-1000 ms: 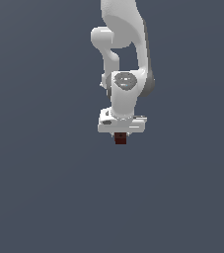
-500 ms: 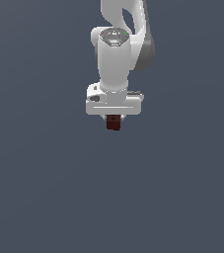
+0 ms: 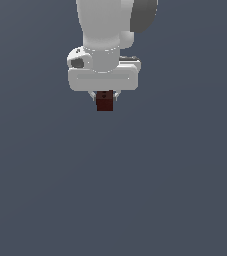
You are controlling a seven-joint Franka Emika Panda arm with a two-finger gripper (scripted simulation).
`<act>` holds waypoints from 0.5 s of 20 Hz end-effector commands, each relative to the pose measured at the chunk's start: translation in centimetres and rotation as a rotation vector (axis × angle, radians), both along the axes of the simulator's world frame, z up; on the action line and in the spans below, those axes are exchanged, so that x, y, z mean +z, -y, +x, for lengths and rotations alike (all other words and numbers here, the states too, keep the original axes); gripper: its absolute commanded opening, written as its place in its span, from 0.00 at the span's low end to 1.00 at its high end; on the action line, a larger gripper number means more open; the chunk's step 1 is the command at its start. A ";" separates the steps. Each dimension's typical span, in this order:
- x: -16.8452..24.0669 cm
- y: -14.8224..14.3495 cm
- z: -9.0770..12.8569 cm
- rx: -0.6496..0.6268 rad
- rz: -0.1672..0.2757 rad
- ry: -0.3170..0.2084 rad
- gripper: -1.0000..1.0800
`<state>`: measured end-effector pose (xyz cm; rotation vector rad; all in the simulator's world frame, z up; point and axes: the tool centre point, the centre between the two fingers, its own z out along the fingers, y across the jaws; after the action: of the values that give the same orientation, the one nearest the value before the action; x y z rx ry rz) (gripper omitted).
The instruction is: Pick up the object and move it to a goal position.
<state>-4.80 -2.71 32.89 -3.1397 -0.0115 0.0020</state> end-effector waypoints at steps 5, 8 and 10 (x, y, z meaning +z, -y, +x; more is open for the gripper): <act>6.9 2.2 0.0 0.000 0.000 0.001 0.00; 9.7 3.1 0.0 0.000 0.000 0.001 0.00; 11.4 3.6 0.1 0.000 -0.001 0.001 0.00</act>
<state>-4.71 -5.89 42.88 -3.1405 -0.0104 0.0009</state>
